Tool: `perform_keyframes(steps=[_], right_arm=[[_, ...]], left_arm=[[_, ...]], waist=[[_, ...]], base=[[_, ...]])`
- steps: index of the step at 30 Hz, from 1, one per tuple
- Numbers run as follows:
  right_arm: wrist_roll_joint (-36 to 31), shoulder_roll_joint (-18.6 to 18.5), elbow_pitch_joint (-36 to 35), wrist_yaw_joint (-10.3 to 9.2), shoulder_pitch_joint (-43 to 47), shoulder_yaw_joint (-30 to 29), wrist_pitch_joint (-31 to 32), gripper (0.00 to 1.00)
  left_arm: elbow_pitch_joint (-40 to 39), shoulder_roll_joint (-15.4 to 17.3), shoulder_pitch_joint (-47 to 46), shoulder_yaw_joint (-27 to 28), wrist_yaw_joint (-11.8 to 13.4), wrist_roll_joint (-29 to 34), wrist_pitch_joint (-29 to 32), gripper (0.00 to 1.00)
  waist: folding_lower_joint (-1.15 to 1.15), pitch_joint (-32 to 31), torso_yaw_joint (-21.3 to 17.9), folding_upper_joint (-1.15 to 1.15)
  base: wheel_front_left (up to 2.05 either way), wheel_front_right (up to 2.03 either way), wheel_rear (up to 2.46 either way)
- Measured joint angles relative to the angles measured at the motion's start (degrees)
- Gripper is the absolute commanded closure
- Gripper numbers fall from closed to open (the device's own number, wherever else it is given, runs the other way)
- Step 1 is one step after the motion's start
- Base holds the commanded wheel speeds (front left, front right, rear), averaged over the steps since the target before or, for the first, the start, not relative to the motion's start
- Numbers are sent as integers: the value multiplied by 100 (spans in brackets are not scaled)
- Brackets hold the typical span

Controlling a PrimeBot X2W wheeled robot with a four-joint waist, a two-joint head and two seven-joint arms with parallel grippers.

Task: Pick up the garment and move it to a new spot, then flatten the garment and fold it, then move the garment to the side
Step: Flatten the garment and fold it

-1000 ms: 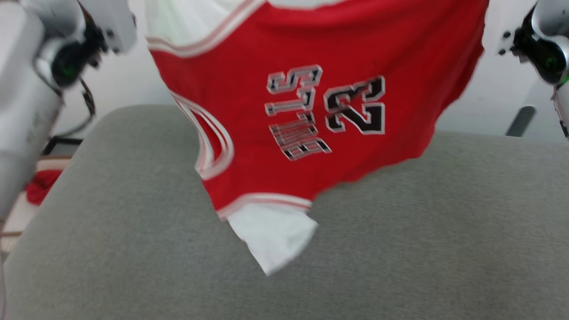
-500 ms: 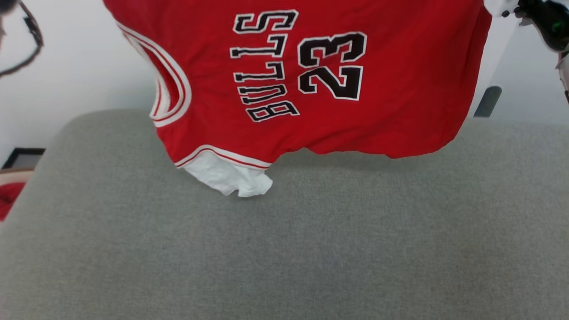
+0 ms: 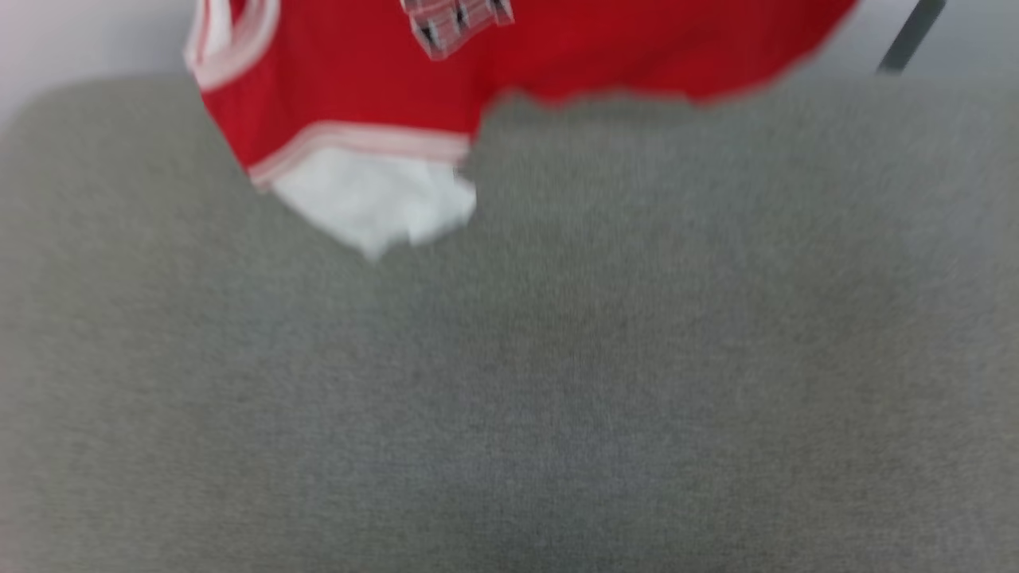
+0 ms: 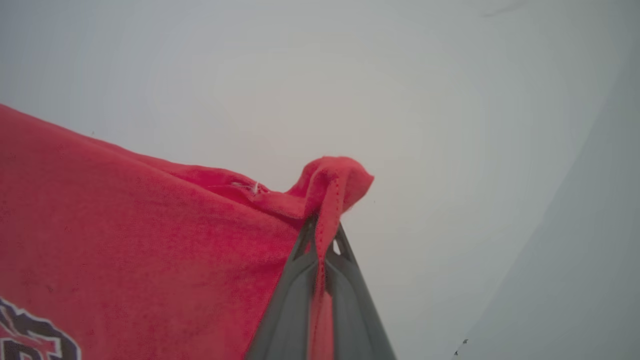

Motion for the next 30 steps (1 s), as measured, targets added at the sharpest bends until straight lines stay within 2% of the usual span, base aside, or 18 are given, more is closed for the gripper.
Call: perform_keyframes(steps=[7,10,15,19,24,30], right_arm=[[-1118,87,335,0,-694,-202,-1527,100],[-1656,94,455,0,-937,-398,-1870,100],[-2525,91,218,0,-1073,-832,-1967,100],[-3065,148,-174,0,-812,-1227,-1970,100],[-3512,218,-281,0,-347,-1741,-1969,100],[-3778,390,-242,0,-57,-1900,-1969,100]], left_arm=[[380,-241,-1045,163,287,389,-1032,100],[485,-403,-1347,252,313,469,-1227,100],[517,-583,-1709,515,313,662,-1345,100],[30,-606,-1633,1255,402,838,-1360,100],[-346,-792,-782,1868,436,1341,-1357,100],[-402,-1036,-41,2409,327,1675,-1356,100]], waist=[[0,998,-39,0],[0,1442,-31,0],[0,2169,29,0],[0,2701,111,0],[0,3250,261,0],[0,3570,539,0]], base=[[0,0,0],[0,0,0],[0,0,0],[0,0,0],[0,0,0],[0,0,0]])
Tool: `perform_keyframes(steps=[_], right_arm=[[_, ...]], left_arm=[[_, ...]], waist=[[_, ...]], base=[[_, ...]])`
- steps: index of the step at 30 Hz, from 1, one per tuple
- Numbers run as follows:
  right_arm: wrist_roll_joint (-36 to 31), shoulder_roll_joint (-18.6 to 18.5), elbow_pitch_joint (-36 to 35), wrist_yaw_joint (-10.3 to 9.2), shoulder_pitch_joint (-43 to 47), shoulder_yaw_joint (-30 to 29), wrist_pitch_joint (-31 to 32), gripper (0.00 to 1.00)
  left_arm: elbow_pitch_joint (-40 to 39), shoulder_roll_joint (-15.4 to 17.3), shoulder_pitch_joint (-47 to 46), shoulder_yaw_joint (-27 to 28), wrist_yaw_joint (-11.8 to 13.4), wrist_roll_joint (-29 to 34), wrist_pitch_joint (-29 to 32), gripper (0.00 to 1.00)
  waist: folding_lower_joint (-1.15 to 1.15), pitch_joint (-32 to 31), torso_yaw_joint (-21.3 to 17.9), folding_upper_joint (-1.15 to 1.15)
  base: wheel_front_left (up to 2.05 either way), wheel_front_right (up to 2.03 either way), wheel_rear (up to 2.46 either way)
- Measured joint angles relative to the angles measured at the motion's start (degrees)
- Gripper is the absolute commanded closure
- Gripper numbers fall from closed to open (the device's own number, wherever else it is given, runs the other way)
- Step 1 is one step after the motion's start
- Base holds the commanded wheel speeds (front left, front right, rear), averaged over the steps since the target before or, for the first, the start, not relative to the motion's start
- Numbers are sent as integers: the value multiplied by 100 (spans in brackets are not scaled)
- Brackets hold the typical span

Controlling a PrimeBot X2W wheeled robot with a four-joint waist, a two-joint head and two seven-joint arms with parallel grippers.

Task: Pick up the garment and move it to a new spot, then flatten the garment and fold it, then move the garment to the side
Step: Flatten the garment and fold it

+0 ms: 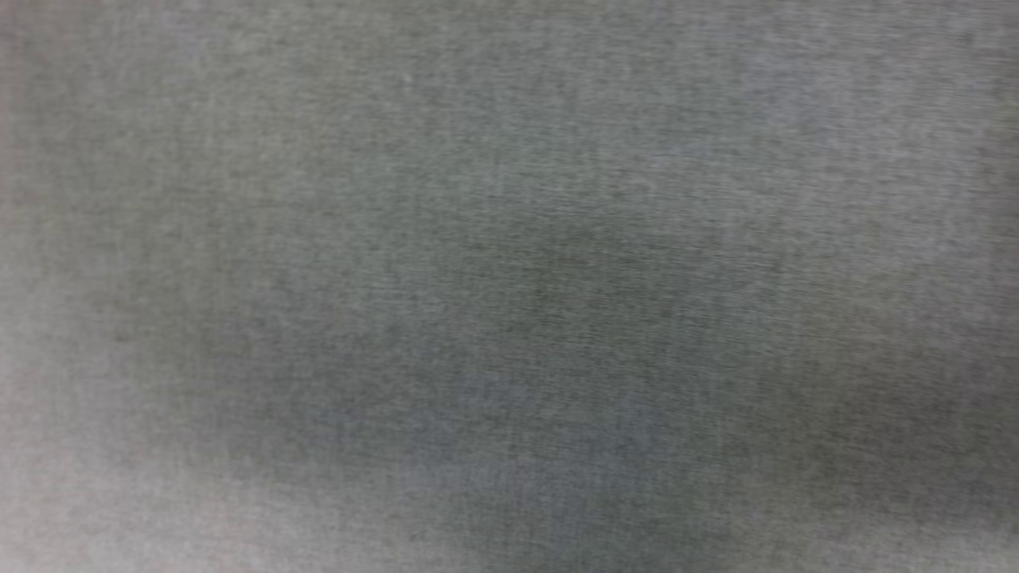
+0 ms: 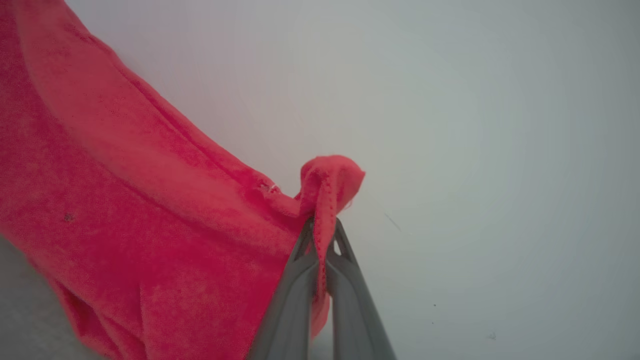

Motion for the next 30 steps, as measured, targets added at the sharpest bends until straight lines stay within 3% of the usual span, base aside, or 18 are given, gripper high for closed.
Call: perform_keyframes(steps=[7,14,22,30], right_arm=[[162,-48,112,0,300,162,0,100],[933,-283,91,0,788,877,0,100],[2365,-883,-145,0,1846,1837,44,100],[3797,-1696,-1195,-1,3457,2543,307,100]], left_arm=[[361,-266,722,83,-255,154,-1,100],[218,-300,1576,-694,-328,-302,100,100],[-869,414,2881,-1902,-330,-1274,637,100],[-1766,1133,4258,-2581,-330,-1804,769,100]], waist=[[0,-107,230,0],[0,-570,302,0],[0,-1323,409,0],[0,-2121,490,0]], base=[[0,0,0],[0,0,0],[0,0,0],[0,0,0]])
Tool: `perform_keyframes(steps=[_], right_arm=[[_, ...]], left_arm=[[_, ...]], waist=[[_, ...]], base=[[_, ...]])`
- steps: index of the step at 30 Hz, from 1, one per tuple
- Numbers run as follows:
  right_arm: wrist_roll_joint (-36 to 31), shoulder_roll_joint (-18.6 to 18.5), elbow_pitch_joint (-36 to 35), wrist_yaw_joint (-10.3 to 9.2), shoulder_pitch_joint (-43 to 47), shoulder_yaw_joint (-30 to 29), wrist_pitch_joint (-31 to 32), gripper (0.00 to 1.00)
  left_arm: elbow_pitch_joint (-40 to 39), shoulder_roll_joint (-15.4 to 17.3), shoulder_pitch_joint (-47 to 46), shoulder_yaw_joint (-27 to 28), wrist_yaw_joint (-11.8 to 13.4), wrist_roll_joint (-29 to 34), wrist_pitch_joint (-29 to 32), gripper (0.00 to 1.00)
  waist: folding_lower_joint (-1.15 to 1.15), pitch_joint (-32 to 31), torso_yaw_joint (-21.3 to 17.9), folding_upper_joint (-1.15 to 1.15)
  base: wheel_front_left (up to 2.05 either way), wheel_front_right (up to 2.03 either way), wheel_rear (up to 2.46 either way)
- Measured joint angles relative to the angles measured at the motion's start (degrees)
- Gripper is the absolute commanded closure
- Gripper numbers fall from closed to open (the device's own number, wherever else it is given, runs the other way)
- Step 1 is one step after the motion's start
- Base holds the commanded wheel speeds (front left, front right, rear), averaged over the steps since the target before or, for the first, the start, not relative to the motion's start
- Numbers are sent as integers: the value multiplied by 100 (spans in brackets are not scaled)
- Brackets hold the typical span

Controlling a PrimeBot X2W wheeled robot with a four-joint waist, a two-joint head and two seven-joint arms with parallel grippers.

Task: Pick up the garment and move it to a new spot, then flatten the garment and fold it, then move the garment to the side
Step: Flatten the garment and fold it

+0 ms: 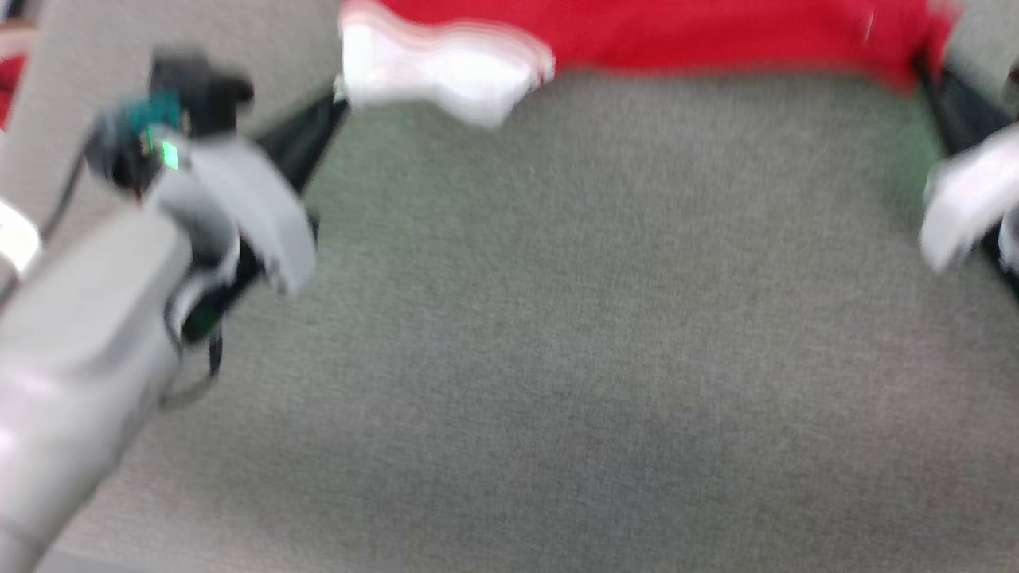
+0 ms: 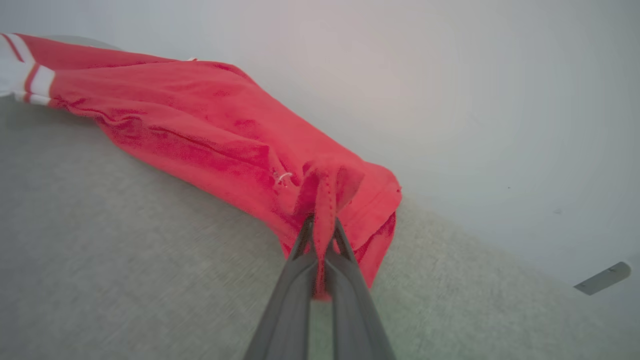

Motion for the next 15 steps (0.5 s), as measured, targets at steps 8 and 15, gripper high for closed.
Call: perform_keyframes(steps=[8,15], right_arm=[[633,-858,-1191,0,1734,212,109,100],[750,-1148,-1952,1,3125,144,240,100]], left_arm=[[-1204,633,1730,-245,566,-488,165,100],[-2542,1287,3224,-352,1514,-1180,318,100]], waist=[[0,-780,16,0],[0,-1317,-51,0]], base=[[0,0,0],[0,0,0]])
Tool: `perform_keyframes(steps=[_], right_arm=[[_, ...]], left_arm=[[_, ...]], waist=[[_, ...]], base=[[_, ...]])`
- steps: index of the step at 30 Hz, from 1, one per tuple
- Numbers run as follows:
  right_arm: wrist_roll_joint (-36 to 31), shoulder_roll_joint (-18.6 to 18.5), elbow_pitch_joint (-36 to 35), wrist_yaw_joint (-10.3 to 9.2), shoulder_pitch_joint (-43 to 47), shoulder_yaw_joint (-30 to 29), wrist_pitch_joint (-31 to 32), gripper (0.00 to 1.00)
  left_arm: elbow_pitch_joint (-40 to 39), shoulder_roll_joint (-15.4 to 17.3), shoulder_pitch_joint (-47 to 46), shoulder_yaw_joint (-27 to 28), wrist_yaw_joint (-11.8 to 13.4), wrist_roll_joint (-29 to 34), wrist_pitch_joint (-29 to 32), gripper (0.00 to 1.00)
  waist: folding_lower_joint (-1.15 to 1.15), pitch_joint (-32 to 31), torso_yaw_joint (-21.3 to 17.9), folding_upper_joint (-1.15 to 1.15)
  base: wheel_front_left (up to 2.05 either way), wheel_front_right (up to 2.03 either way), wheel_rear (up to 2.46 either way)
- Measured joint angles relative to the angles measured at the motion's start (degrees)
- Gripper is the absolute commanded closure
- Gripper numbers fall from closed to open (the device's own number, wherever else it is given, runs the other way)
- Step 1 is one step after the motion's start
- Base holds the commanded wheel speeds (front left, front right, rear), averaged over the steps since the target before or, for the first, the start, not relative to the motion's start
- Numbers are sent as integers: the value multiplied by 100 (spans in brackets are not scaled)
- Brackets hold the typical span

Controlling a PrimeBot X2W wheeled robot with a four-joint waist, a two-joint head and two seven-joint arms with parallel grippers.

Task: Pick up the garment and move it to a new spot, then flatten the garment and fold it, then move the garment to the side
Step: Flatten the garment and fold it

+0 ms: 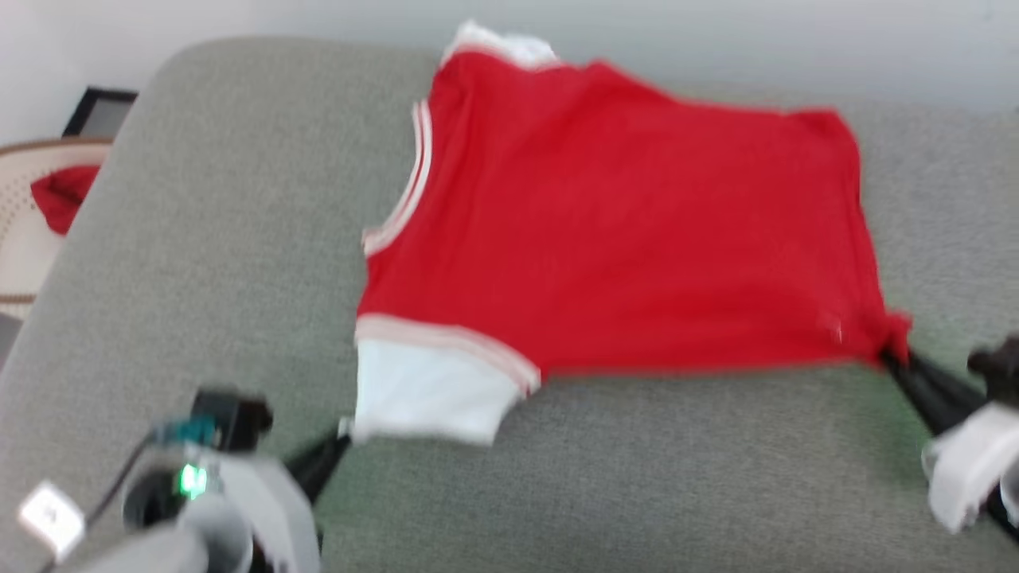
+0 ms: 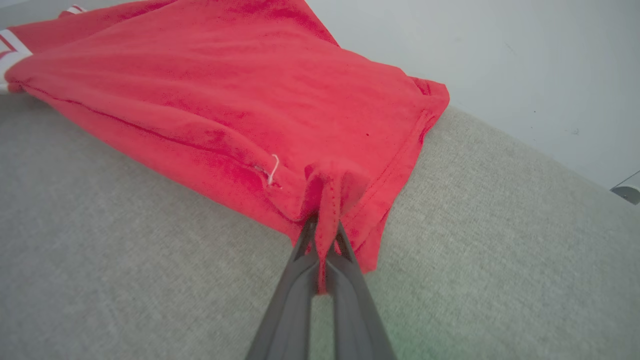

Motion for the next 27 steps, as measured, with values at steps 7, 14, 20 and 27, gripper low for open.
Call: perform_keyframes(steps=[7,14,20,27], right_arm=[[144,-202,-580,0,1177,-81,157,100],[435,-380,-1115,-1,2023,-93,467,100],[651,-464,-1291,0,2292,-222,491,100],[764,-364,-1451,0,2059,-570,713,100]], left_arm=[[-1155,464,1334,-23,910,-812,-58,100],[-1904,610,2112,-96,1473,-1292,-172,100],[-2362,929,2251,66,1761,-1336,-375,100],[-2905,1623,1535,417,1976,-793,-223,100]], waist=[[0,-358,-158,0],[0,-509,-321,0],[0,-511,-411,0],[0,-481,-582,0]], base=[[0,0,0],[0,0,0],[0,0,0],[0,0,0]])
